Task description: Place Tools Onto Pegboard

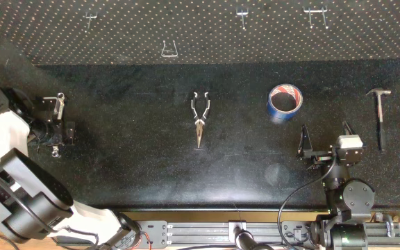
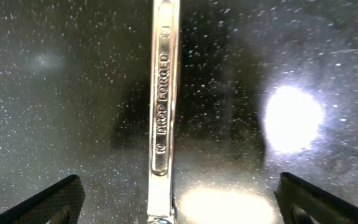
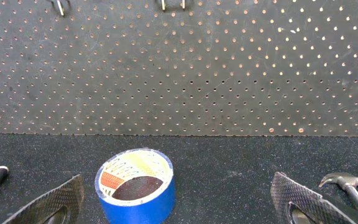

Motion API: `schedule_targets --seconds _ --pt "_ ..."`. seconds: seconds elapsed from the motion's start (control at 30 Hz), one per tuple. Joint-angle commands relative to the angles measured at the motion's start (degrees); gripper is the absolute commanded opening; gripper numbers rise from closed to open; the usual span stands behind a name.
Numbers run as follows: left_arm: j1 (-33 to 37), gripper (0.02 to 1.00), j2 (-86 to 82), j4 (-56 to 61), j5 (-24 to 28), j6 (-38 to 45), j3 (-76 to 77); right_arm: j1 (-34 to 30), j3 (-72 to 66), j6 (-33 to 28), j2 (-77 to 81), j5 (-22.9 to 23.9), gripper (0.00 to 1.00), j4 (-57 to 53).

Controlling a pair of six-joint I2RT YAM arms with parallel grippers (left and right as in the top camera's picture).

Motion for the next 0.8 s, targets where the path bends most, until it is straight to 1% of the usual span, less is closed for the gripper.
schedule_targets --seconds 0.03,0.13,0.17,0.2,0.27,0.3,0.37,0.4,0.47,0.5,0.53,0.57,0.6,0.63,0.67,0.73,0.77,0.8 --pt "0.5 0.993 4.3 0.0 3.9 0.7 1.0 0.4 -0.3 0.6 -0.4 0.3 0.980 -0.2" --pt "0.5 0.998 5.3 -0.5 6.8 0.7 1.0 0.4 -0.3 0.6 -0.4 0.3 0.980 -0.2" --pt "0.5 0.904 5.9 -1.1 6.9 0.7 1.0 0.4 -0.3 0.6 -0.4 0.3 0.980 -0.2" --pt "0.5 0.665 6.1 -2.1 6.7 0.5 1.0 0.4 -0.3 0.6 -0.4 0.3 0.980 -0.2" --pt "1.4 0.119 6.3 -3.7 5.8 -1.4 1.0 0.4 -0.3 0.6 -0.4 0.3 0.980 -0.2" --pt "2.4 0.031 6.3 -4.1 5.6 -1.4 1.0 0.4 -0.3 0.6 -0.4 0.3 0.980 -0.2" --pt "3.3 0.029 6.4 -4.1 3.7 -1.4 0.8 0.4 -0.3 0.6 -0.4 0.3 0.980 -0.2" --pt "3.0 0.029 6.3 -5.3 2.5 -2.8 0.8 0.4 -0.3 0.6 -0.4 0.3 0.980 -0.2" --pt "-0.6 0.027 -0.4 -4.5 -0.2 -15.2 0.7 0.4 -0.3 0.6 -0.4 0.3 0.980 -0.2" --pt "-5.5 0.027 -8.9 -3.9 -0.2 -18.4 0.0 0.4 -0.3 0.6 -0.4 0.3 0.980 -0.2" --pt "-11.7 0.029 -16.9 -4.0 -0.2 -19.0 -1.3 0.4 -0.3 0.6 -0.4 0.3 0.980 -0.2" --pt "-20.8 0.029 -24.3 -4.5 -0.2 -20.4 -2.4 0.4 -0.3 0.6 -0.4 0.3 0.980 -0.2" --pt "-31.6 0.029 -29.6 -3.1 -0.7 -26.4 -2.4 0.4 -0.3 0.6 -0.4 0.3 0.980 -0.2" --pt "-37.5 0.029 -31.3 0.1 -4.8 -33.9 -2.4 0.4 -0.3 0.6 -0.4 0.3 0.980 -0.2" --pt "-40.0 0.029 -31.3 3.7 -7.5 -36.0 -2.4 0.4 -0.3 0.6 -0.4 0.3 0.980 -0.2" --pt "-41.4 0.029 -31.1 7.5 -7.8 -36.0 -2.4 0.4 -0.3 0.6 -0.4 0.3 0.980 -0.2" --pt "-41.5 0.029 -31.0 8.9 -8.7 -36.7 -2.4 0.4 -0.3 0.6 -0.4 0.3 0.980 -0.2" --pt "-41.5 0.029 -31.0 9.3 -12.9 -39.8 -2.4 0.4 -0.3 0.6 -0.4 0.3 0.980 -0.2"
